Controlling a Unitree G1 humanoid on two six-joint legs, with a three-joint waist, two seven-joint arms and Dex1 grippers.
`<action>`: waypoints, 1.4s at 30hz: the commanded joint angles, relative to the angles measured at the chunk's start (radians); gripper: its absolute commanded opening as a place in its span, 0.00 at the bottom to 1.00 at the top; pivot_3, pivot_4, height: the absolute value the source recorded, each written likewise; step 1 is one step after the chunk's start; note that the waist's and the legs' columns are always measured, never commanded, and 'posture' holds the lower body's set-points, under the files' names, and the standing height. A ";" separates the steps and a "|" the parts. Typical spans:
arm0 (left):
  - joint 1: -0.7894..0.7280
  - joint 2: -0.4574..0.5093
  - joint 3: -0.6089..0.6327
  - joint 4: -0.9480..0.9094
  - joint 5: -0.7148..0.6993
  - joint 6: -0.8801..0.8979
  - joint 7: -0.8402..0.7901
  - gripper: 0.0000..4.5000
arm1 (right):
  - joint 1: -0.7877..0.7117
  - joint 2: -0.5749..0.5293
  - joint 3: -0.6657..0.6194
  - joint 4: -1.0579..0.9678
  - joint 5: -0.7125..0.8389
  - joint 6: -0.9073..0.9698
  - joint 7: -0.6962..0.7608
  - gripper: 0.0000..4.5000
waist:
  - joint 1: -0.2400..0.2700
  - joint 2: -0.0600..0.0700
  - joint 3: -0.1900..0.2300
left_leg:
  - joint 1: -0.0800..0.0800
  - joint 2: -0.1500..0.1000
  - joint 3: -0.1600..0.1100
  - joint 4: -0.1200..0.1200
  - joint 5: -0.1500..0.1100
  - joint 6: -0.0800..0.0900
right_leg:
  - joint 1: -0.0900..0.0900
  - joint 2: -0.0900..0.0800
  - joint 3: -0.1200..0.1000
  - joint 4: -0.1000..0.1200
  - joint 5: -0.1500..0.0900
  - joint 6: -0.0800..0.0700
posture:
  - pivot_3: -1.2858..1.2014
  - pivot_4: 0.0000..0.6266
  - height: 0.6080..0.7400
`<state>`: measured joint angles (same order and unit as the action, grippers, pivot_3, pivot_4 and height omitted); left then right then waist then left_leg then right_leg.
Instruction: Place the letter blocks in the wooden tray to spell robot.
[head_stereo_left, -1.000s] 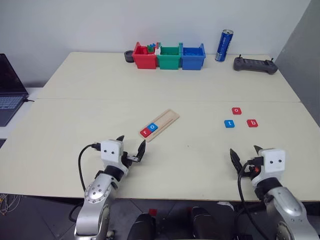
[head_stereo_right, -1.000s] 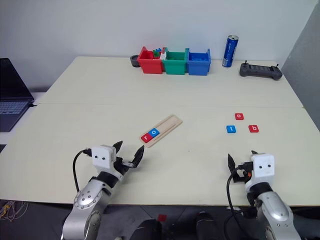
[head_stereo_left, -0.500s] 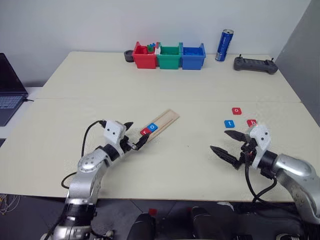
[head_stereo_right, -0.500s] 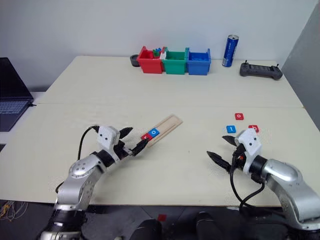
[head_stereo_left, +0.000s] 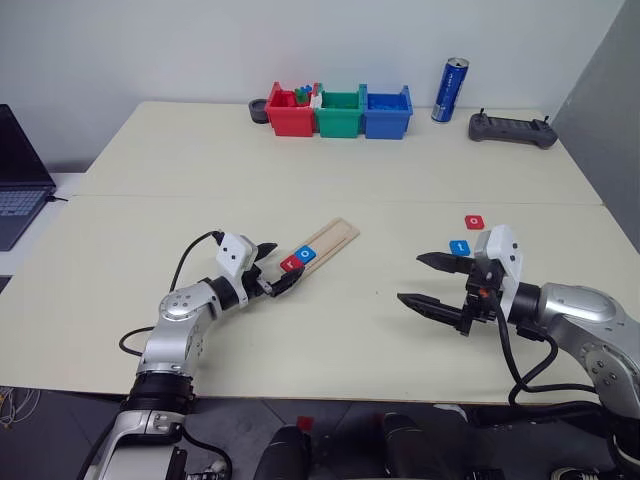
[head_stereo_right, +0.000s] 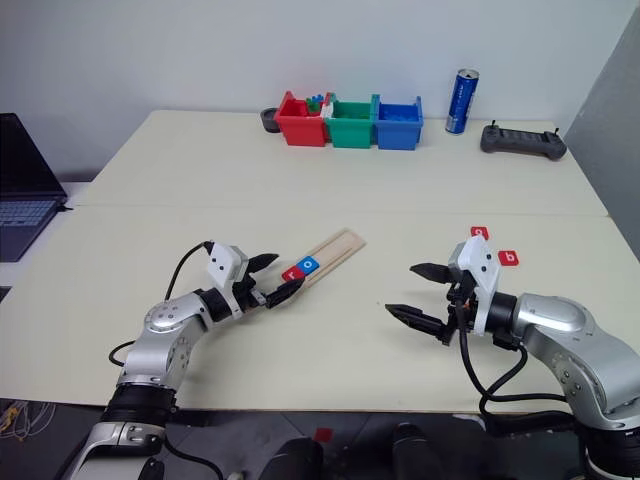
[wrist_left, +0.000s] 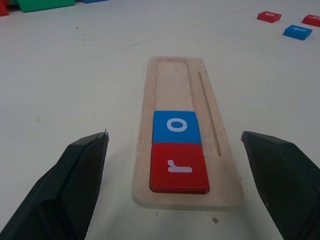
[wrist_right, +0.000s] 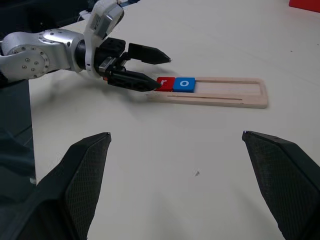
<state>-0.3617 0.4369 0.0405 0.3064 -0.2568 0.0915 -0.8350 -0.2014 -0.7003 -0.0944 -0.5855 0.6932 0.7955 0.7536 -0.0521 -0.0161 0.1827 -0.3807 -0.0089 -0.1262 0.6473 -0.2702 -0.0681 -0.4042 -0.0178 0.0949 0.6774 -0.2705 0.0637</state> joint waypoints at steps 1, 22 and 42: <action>-0.025 -0.001 -0.009 0.016 0.010 -0.039 -0.015 1.00 | -0.011 -0.007 -0.020 -0.051 0.039 0.012 -0.017 0.99 | 0.001 0.000 0.000 | 0.000 0.000 0.000 0.000 0.000 0.000 | 0.000 0.000 0.000 0.000 0.000 0.000 | 0.52 0.24 1.00; -0.056 -0.015 -0.046 0.153 0.075 -0.124 -0.037 1.00 | 0.025 -0.028 -0.033 -0.075 0.050 0.006 -0.056 0.99 | 0.002 0.000 0.000 | 0.000 0.000 0.000 0.000 0.000 0.000 | 0.000 0.000 0.000 0.000 0.000 0.000 | 0.52 0.24 1.00; -0.055 -0.033 -0.042 0.187 0.079 -0.139 -0.036 0.74 | -0.007 -0.039 -0.029 -0.049 0.042 0.001 -0.051 1.00 | 0.004 0.000 0.000 | 0.001 0.000 0.000 0.000 0.000 0.000 | 0.000 0.000 0.000 0.001 0.000 0.000 | 0.52 0.24 1.00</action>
<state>-0.4271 0.4063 0.0087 0.4823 -0.1826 -0.0527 -0.8641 -0.1965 -0.7293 -0.0985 -0.6201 0.7267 0.8152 0.6969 -0.0482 -0.0157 0.1823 -0.3801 -0.0093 -0.1264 0.6476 -0.2702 -0.0681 -0.4038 -0.0181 0.0948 0.6781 -0.2705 0.0637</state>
